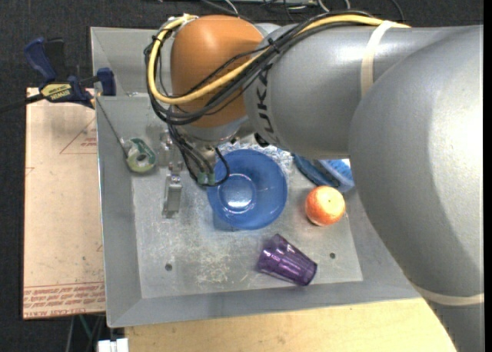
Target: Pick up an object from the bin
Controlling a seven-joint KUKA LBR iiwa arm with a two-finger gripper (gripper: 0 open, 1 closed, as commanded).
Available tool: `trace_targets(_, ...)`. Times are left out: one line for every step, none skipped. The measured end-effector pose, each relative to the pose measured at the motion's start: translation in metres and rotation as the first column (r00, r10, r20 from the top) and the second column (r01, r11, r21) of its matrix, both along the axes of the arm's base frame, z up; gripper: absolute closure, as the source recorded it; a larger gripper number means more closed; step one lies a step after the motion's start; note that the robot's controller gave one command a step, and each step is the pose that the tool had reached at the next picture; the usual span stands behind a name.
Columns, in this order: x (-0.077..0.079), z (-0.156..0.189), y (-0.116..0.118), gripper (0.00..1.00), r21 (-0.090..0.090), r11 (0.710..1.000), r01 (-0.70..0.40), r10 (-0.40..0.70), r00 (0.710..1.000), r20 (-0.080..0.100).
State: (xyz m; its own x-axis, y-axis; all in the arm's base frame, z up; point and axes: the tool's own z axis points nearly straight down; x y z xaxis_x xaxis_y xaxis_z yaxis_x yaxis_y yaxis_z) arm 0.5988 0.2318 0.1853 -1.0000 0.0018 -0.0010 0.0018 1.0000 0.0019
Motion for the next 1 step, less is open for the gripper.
trace_targets(0.0000, 0.0000, 0.0000, 0.00, 0.000, 1.000, 0.000, 0.000, 1.000, 0.000)
